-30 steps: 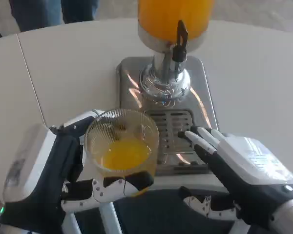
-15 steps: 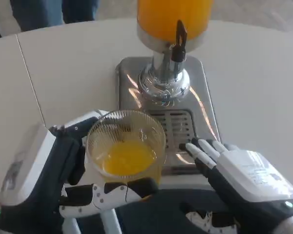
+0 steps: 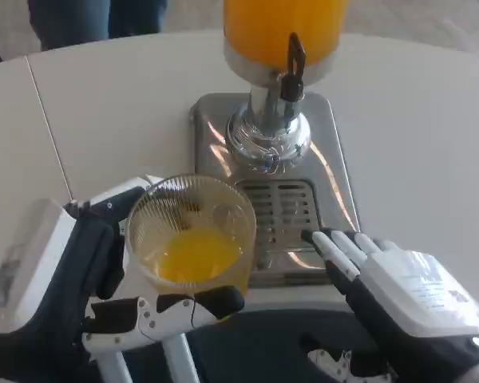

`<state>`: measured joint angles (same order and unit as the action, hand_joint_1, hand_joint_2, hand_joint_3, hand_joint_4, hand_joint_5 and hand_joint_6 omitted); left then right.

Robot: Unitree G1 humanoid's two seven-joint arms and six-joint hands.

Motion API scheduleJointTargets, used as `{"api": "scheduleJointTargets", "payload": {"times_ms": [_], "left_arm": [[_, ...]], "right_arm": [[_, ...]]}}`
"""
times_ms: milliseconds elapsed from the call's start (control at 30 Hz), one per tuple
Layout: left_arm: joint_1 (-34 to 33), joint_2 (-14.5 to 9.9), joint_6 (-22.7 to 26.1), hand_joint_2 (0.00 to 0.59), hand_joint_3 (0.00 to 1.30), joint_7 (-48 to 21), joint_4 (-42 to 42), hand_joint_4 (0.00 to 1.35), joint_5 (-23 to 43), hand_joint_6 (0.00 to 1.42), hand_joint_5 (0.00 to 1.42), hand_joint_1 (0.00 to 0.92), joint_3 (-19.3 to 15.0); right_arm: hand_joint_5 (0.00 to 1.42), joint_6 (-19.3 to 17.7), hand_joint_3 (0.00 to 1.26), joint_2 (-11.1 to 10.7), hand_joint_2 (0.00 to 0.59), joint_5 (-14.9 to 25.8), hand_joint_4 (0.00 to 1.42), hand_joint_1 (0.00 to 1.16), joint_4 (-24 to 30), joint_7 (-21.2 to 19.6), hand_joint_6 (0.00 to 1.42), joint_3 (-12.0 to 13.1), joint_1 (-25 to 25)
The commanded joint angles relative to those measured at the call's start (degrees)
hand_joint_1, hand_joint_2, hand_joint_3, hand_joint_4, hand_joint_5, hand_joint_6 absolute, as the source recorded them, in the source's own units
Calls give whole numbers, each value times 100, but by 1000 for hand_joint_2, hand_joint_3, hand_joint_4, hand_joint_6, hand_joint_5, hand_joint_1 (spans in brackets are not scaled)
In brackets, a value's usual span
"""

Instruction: Grasp the cup under the faucet to collect the drink, then remove the cup.

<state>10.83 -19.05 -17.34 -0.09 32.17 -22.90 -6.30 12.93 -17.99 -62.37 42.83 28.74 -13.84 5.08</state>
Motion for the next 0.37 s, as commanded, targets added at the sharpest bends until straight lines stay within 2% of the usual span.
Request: {"api": "scheduleJointTargets", "payload": {"times_ms": [33, 367], "left_arm": [[2, 16, -215, 108, 1007, -24, 91, 1222, 156, 1424, 1424, 471, -81], [102, 42, -236, 108, 1007, -81, 179, 1222, 187, 1424, 1424, 471, -127]], "right_arm": [[0, -55, 5, 63, 420, -75, 0, 627, 56, 30, 0, 30, 70], [0, -99, 5, 160, 420, -114, 0, 624, 105, 48, 0, 62, 139]]}}
